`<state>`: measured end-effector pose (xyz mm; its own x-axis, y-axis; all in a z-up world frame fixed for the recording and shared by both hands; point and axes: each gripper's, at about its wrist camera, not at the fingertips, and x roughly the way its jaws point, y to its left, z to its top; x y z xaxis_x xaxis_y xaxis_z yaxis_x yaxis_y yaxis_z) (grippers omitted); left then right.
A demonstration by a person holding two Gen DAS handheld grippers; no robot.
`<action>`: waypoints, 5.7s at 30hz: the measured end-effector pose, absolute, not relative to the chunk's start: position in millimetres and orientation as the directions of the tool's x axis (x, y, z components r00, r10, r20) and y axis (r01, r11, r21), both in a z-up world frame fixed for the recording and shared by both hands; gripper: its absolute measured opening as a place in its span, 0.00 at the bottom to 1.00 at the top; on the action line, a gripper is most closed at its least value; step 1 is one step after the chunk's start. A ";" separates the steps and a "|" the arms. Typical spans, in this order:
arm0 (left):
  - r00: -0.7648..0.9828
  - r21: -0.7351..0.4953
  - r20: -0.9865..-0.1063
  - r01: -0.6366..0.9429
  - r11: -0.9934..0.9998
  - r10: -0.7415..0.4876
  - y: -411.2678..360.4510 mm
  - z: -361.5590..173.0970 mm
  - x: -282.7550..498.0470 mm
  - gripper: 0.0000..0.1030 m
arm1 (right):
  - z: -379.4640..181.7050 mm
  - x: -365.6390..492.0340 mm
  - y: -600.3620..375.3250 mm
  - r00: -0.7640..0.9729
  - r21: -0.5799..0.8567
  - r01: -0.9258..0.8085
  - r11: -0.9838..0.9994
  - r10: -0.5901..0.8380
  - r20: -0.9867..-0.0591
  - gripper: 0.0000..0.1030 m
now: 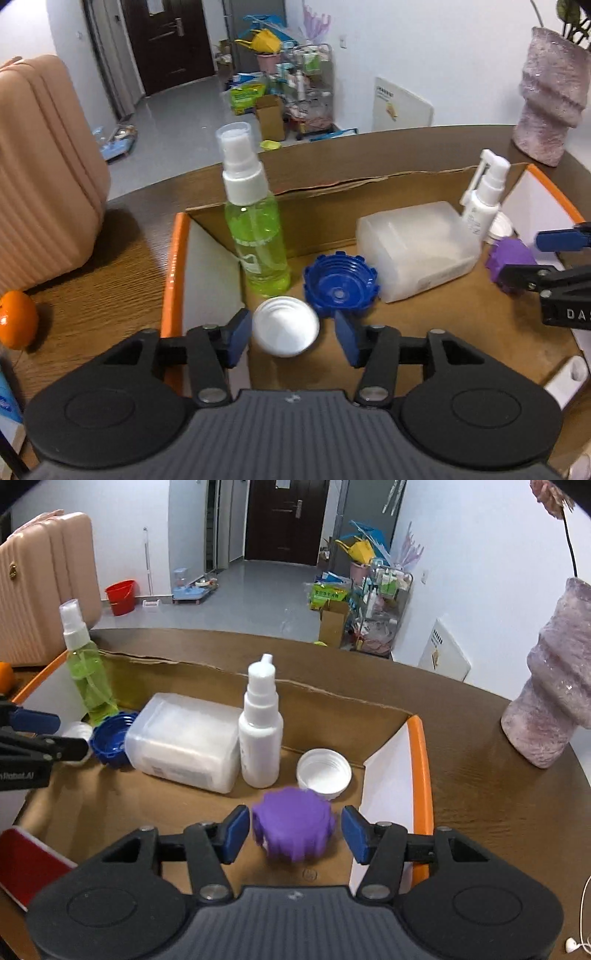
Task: Organize rigid objects
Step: 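Lower the white screw cap into the box with the left gripper while the right drops the purple cap in, then withdraw both grippers from the box back over the table, then grasp the blue-rimmed white lid with the left gripper while the right grasps the clear ring container, then place the blue-rimmed lid into the box with the left gripper while the right drops the ring container in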
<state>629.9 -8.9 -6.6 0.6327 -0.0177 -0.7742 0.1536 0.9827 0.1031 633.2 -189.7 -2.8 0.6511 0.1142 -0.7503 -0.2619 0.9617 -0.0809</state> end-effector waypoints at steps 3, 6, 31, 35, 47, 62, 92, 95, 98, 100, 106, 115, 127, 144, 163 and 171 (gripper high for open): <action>0.657 0.093 -0.754 0.115 0.989 -0.005 -1.5 -1.1 622.5 0.51 | 3.3 631.5 -194.8 0.645 -0.015 -0.259 0.966 0.161 -0.747 0.54; 0.666 0.060 -0.746 0.094 0.994 -0.018 9.3 13.1 610.1 0.51 | 17.7 624.6 -198.6 0.665 -0.002 -0.247 0.969 0.168 -0.728 0.54; 0.916 0.012 -0.397 0.069 0.998 -0.059 36.8 33.0 229.1 0.94 | 63.5 232.9 -261.4 0.939 0.116 -0.203 0.972 0.226 -0.258 0.83; 0.924 0.004 -0.383 -0.004 1.000 0.005 43.1 17.1 178.1 0.95 | 31.1 187.7 -252.2 0.927 0.125 -0.212 0.969 0.240 -0.288 0.83; 0.934 0.012 -0.353 -0.049 0.999 0.050 33.2 13.9 126.4 0.96 | 14.0 140.6 -241.4 0.892 0.119 -0.238 0.964 0.265 -0.365 0.83; 0.899 -0.026 -0.428 0.091 0.996 -0.093 6.8 -5.0 174.8 0.97 | -15.1 181.3 -252.5 0.873 0.160 -0.179 0.971 0.232 -0.428 0.82; 0.757 -0.053 -0.611 0.253 0.966 -0.232 -32.2 -50.1 438.4 0.65 | -40.5 408.3 -214.6 0.732 0.159 -0.294 0.942 0.330 -0.596 0.45; 0.761 -0.032 -0.610 0.257 0.966 -0.223 -34.6 -49.3 434.1 0.65 | -42.3 413.4 -211.2 0.734 0.153 -0.284 0.947 0.317 -0.600 0.44; 0.759 0.004 -0.620 0.256 0.967 -0.199 -37.2 -45.8 427.4 0.65 | -41.9 412.8 -207.6 0.739 0.144 -0.281 0.949 0.309 -0.599 0.39; 0.766 0.028 -0.618 0.247 0.969 -0.178 -35.5 -39.9 415.8 0.65 | -37.5 404.9 -207.3 0.751 0.141 -0.275 0.951 0.304 -0.586 0.38; 0.805 -0.026 -0.569 0.191 0.981 -0.172 -12.3 -20.9 341.6 0.65 | -28.4 359.1 -218.5 0.780 0.181 -0.268 0.946 0.323 -0.535 0.38; 0.836 -0.045 -0.519 0.183 0.982 -0.180 -1.4 0.8 240.3 0.65 | -15.9 272.2 -216.4 0.787 0.142 -0.313 0.939 0.340 -0.516 0.38; 0.872 -0.057 -0.444 0.200 0.978 -0.204 -3.9 21.0 187.4 0.65 | 5.2 204.5 -219.1 0.822 0.130 -0.322 0.938 0.345 -0.453 0.38; 0.837 -0.011 -0.508 0.229 0.973 -0.203 5.4 63.2 429.7 0.65 | 59.5 385.4 -194.3 0.789 0.178 -0.424 0.888 0.459 -0.407 0.38; 0.738 0.022 -0.658 0.218 0.976 -0.150 22.4 3.0 553.7 0.70 | 1.3 610.7 -136.0 0.593 0.338 -0.288 0.896 0.444 -0.672 0.43; 0.785 0.017 -0.605 0.178 0.984 -0.131 45.5 48.3 516.0 0.73 | 41.9 577.6 -142.8 0.650 0.307 -0.316 0.898 0.440 -0.620 0.48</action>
<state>516.0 45.5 48.3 0.7852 -0.1314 -0.6052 0.1781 0.9839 0.0174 577.6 -142.8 41.9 0.6496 0.4405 -0.6197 -0.3157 0.8977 0.3073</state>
